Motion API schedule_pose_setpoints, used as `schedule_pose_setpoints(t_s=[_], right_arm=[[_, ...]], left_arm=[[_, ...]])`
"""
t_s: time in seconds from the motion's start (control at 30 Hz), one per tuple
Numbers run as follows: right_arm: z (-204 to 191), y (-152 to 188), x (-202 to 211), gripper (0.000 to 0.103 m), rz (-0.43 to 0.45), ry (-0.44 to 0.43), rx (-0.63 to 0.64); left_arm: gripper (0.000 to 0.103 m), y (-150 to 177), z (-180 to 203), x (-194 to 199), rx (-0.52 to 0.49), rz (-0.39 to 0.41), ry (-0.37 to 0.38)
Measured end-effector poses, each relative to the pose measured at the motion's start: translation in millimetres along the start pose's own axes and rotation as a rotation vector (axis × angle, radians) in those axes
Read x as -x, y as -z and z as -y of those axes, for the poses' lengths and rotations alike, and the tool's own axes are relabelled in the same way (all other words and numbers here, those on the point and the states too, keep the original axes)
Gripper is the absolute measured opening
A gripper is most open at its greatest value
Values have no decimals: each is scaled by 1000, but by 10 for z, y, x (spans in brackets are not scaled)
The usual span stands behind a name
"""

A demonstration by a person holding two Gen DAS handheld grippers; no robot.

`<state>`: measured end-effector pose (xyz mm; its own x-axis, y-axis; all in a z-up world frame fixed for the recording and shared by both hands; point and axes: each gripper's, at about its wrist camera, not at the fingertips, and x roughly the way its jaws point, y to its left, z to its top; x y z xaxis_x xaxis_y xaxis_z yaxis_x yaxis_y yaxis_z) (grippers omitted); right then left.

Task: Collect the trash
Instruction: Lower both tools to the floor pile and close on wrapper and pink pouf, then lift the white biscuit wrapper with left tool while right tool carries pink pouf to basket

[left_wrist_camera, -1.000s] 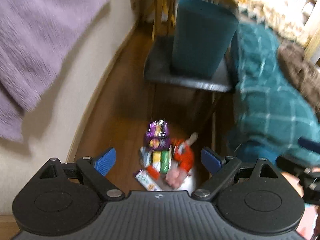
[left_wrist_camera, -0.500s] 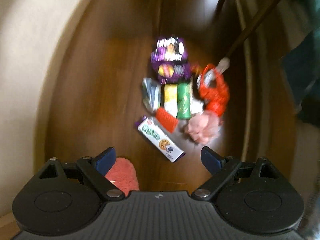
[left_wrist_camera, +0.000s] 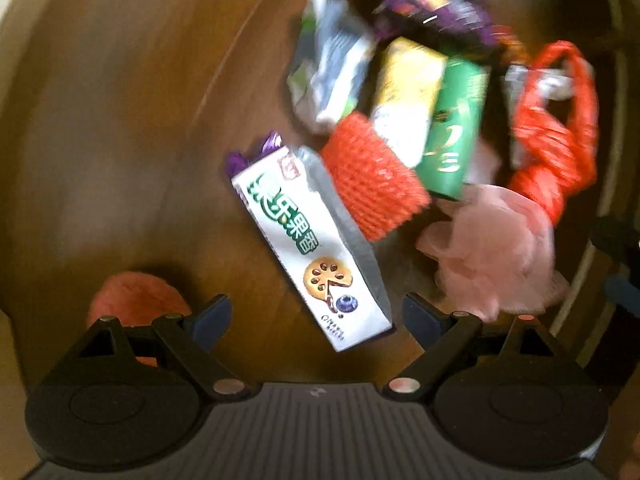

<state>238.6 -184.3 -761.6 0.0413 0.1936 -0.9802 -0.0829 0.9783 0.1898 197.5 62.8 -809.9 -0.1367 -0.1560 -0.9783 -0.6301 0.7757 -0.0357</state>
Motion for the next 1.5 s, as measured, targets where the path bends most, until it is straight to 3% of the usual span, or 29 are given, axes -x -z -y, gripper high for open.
schedule_pose_setpoints(t_s=[0.17,0.5,0.57,0.67,0.83,0.93,1.13,1.3,1.5], right_arm=[[103,-47,-507,82,-36,-32,-96],[249,44,-1086,80,-126,-73,-194],[281,56,-1119,73,-129,-82,-208],[329,60,-1130,53,-120,-105,-226],[378,85,-1055,22,-102,-132,-242],[340,114,-940,16,-80,-133,-206],[290,255,-508,14,-70,-135,-160],[169,330,173,14,-37,-116,-95],[-76,269,1199,14,49,-120,2]], left_arm=[[93,-132,-99,-403,116,-31,36],[90,-158,-64,-840,132,-105,90],[68,-158,-54,-863,123,-114,97],[52,-170,-55,-900,131,-128,99],[41,-163,-113,-877,136,-128,104],[39,-118,-94,-751,94,-120,79],[39,10,-113,-299,37,-105,63],[39,145,-233,466,-47,-79,48],[39,245,-379,1569,-171,7,49]])
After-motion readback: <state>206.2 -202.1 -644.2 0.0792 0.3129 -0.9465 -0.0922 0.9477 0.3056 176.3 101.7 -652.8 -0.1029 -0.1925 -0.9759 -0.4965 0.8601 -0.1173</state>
